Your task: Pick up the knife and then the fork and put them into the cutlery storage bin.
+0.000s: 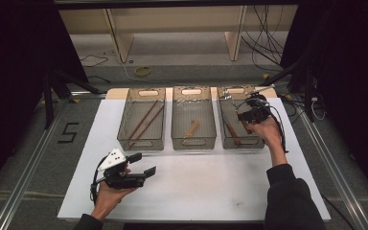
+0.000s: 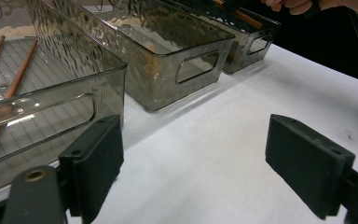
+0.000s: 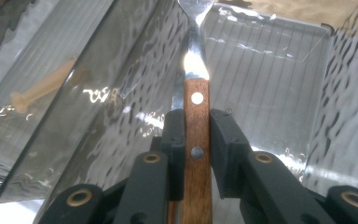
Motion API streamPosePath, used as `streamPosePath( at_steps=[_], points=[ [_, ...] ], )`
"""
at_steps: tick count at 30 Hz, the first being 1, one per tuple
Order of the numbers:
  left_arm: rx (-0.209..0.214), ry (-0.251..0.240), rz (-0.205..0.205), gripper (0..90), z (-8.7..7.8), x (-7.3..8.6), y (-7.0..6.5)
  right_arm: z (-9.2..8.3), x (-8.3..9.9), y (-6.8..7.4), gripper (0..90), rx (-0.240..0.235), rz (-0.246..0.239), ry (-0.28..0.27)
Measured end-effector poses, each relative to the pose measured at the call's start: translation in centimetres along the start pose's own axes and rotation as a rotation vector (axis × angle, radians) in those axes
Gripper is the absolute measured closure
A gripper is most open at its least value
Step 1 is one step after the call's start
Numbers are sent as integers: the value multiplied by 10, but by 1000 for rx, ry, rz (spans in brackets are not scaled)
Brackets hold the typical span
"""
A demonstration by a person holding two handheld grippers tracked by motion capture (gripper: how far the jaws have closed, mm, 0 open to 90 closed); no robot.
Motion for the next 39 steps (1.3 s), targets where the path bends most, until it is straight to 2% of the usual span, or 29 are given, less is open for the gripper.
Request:
streamPosePath(
  at_steps=[12, 17, 20, 24, 35, 39],
  points=[
    [0, 0, 0, 185, 0, 0, 0, 10, 4, 3, 771, -1, 1, 43],
    [1, -1, -1, 185, 0, 0, 0, 11, 3, 4, 742, 3, -3, 53],
    [1, -3, -2, 185, 0, 0, 0, 8, 1, 4, 613, -15, 15, 35],
    [1, -3, -2, 184, 0, 0, 0, 2, 0, 7, 539, -32, 6, -3],
    [3, 1, -3, 184, 0, 0, 0, -23, 4, 22, 432, -138, 4, -104],
    [3, 1, -5, 184, 0, 0, 0, -30, 10, 28, 397, -158, 4, -136]
  ],
)
Point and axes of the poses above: each handheld gripper's, and its own axes: z roughly forward along the jaws, x roughly out of its underside, y roughly to its left, the point moved 4 cm from there along z, roughly forward along the jaws, and after that the axes turned 12 degrees about x, right-handed, at the moved point
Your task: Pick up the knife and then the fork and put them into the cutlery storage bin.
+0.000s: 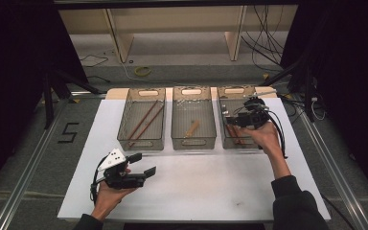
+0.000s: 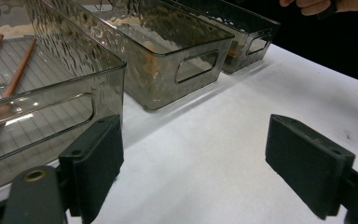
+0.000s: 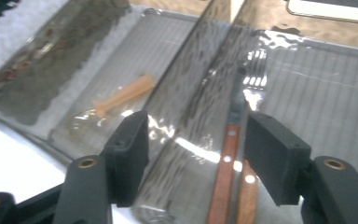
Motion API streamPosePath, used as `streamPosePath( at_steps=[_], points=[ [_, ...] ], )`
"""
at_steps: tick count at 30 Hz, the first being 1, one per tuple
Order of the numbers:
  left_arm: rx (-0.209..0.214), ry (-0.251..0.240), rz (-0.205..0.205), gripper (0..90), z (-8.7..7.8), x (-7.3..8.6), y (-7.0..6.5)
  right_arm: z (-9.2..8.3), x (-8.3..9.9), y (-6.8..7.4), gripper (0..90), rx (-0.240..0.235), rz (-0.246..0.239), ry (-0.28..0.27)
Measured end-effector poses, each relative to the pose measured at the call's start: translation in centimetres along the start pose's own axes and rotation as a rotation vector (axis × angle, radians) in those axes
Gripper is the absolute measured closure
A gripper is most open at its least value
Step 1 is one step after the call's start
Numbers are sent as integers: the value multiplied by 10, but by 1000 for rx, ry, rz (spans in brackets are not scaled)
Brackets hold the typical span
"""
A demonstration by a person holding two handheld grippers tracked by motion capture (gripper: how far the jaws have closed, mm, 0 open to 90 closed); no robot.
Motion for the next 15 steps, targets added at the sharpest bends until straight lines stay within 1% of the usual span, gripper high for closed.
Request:
streamPosePath(
  at_steps=[3, 7, 10, 12, 13, 15],
  points=[
    [1, 0, -1, 184, 0, 0, 0, -4, 4, 6, 372, -19, 5, -25],
    [2, 3, 0, 184, 0, 0, 0, -12, 10, 16, 363, -40, -14, -58],
    [2, 3, 0, 184, 0, 0, 0, -19, 13, 25, 361, -66, -14, -90],
    [3, 3, 0, 184, 0, 0, 0, -22, 16, 31, 355, -85, -22, -100],
    [4, 1, -3, 184, 0, 0, 0, -24, 17, 34, 351, -88, -30, -102],
    [5, 0, -4, 184, 0, 0, 0, -27, 20, 39, 351, -98, -37, -123]
  ],
)
Point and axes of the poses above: each handheld gripper's, and its own axes: z roughly forward along the jaws, x roughly out of its underside, y roughly to its left, the point moved 4 cm from there along z, roughly forward along the jaws, and after that the axes turned 12 degrees about x, right-handed, at the moved point
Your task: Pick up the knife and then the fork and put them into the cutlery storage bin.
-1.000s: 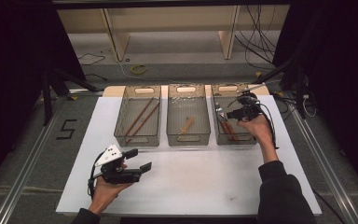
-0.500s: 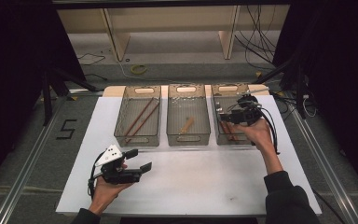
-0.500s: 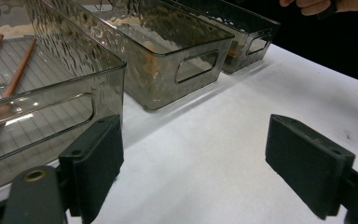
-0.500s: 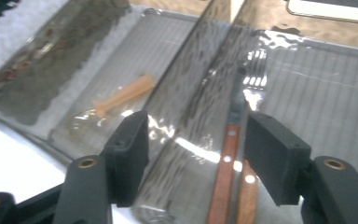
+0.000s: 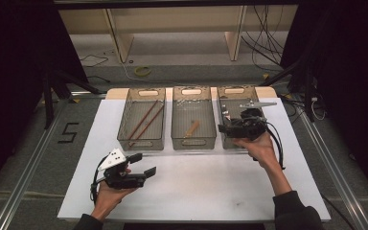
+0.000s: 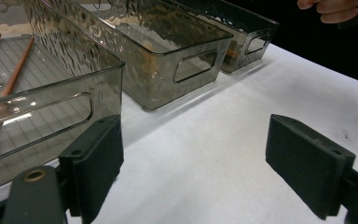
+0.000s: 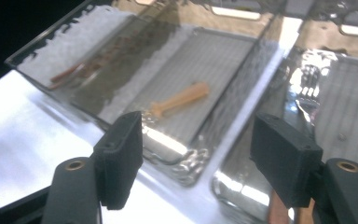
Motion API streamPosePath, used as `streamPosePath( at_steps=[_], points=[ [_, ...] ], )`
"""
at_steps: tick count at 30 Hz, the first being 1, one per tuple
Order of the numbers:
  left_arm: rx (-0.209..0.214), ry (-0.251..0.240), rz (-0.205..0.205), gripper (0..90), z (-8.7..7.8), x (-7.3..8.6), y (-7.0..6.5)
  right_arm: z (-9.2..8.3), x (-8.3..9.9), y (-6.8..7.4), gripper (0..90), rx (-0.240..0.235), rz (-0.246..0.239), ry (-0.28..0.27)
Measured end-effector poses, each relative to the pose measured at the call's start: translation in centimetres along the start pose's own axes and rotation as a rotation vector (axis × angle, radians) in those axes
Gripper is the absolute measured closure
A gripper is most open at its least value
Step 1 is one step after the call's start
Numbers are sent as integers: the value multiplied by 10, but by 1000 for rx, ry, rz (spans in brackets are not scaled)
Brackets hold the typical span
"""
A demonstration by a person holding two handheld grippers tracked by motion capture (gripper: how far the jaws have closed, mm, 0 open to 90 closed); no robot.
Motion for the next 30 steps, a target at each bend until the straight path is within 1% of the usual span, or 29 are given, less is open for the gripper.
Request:
streamPosePath(
  at_steps=[3, 9, 11, 16, 18, 24, 30],
  points=[
    [0, -1, 0, 184, 0, 0, 0, -3, 5, 7, 351, -9, -12, -17],
    [3, -3, -7, 184, -1, 0, 1, -6, 15, 21, 343, -41, -37, -28],
    [5, -3, -10, 183, -1, 0, 1, -8, 18, 24, 342, -45, -46, -34],
    [6, -5, -15, 183, -1, 0, 1, -12, 29, 27, 334, -77, -35, -42],
    [8, -3, -14, 183, 0, 0, 1, -14, 33, 28, 329, -81, -37, -47],
    [15, 8, -8, 183, -1, 0, 0, -21, 41, 29, 318, -108, -27, -85],
    [21, 12, -6, 183, 0, 1, -1, -25, 50, 35, 311, -127, -28, -112]
  ],
)
Point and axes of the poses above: each handheld gripper's, and its own axes: z roughly forward along the jaws, x roughly out of its underside, y roughly to its left, the point moved 4 cm from there along z, roughly forward along the jaws, and after that the axes turned 12 degrees about x, right-handed, at the moved point
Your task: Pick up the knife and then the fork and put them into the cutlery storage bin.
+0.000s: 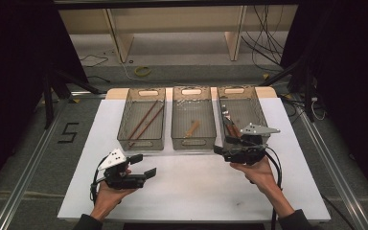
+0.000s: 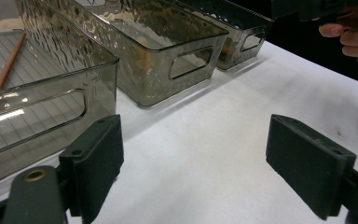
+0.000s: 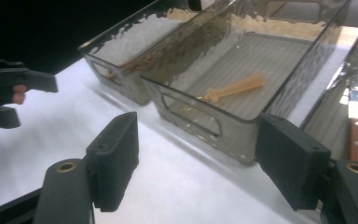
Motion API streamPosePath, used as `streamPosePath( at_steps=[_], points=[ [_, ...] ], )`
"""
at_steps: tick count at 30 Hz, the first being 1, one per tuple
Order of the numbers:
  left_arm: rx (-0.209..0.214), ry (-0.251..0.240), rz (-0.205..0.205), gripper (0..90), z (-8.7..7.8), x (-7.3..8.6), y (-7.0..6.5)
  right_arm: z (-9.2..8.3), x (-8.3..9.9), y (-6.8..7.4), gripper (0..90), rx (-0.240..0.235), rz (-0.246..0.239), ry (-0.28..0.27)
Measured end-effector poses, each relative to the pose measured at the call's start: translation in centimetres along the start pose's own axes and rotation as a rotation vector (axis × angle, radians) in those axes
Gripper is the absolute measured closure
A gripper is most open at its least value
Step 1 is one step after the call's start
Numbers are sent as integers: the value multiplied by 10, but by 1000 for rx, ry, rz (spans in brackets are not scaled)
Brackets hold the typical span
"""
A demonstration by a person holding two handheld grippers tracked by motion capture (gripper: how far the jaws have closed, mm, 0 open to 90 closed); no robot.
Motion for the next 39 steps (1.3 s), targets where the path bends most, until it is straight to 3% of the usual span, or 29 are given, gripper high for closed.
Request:
streamPosePath(
  at_steps=[18, 39],
  points=[
    [14, 9, 5, 183, 1, 0, -2, -16, 30, 10, 286, -37, -3, -49],
    [37, 30, 6, 179, 4, 3, -5, -32, 60, 5, 241, -15, -12, -75]
  ],
)
Point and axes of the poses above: each handheld gripper's, and its own axes: z roughly forward along the jaws, x roughly out of its underside, y roughly to its left, the point moved 4 cm from there along z, roughly forward along the jaws, and after that the axes turned 12 degrees about x, right-handed, at the moved point
